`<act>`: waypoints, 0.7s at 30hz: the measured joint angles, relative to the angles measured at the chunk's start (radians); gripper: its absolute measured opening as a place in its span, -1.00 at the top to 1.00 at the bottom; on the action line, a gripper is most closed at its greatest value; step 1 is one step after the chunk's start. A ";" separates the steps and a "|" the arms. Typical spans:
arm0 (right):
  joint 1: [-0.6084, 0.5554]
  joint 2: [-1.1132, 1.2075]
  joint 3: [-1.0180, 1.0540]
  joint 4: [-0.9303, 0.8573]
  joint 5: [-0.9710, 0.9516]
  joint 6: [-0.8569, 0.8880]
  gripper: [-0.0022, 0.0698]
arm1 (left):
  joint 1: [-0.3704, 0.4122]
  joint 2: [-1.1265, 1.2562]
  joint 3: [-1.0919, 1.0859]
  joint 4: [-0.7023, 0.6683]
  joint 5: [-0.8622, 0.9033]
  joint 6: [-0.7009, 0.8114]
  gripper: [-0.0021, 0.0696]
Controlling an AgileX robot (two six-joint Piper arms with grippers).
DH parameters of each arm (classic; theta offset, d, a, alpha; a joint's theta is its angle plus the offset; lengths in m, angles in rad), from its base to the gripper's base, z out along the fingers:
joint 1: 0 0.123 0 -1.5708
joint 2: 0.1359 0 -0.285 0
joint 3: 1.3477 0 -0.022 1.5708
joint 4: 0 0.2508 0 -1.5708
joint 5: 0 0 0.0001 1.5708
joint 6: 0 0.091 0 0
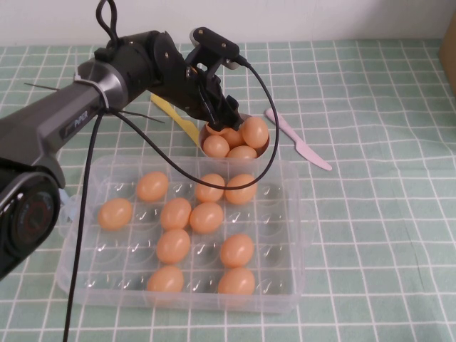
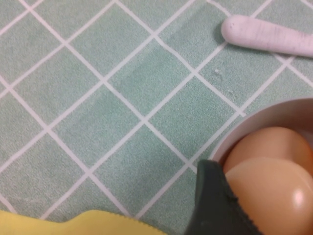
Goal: Take an egg out of the egg box
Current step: Place the egg in the bowl
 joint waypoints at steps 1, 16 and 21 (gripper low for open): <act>0.000 0.000 0.000 0.000 0.000 0.000 0.99 | 0.000 0.000 0.000 0.000 0.000 0.000 0.00; 0.000 0.000 0.000 0.000 0.000 0.000 0.99 | 0.000 -0.022 0.000 0.000 0.034 0.000 -0.28; 0.000 0.000 0.000 0.000 0.000 0.000 0.99 | 0.000 -0.023 0.000 0.000 0.047 0.000 -0.31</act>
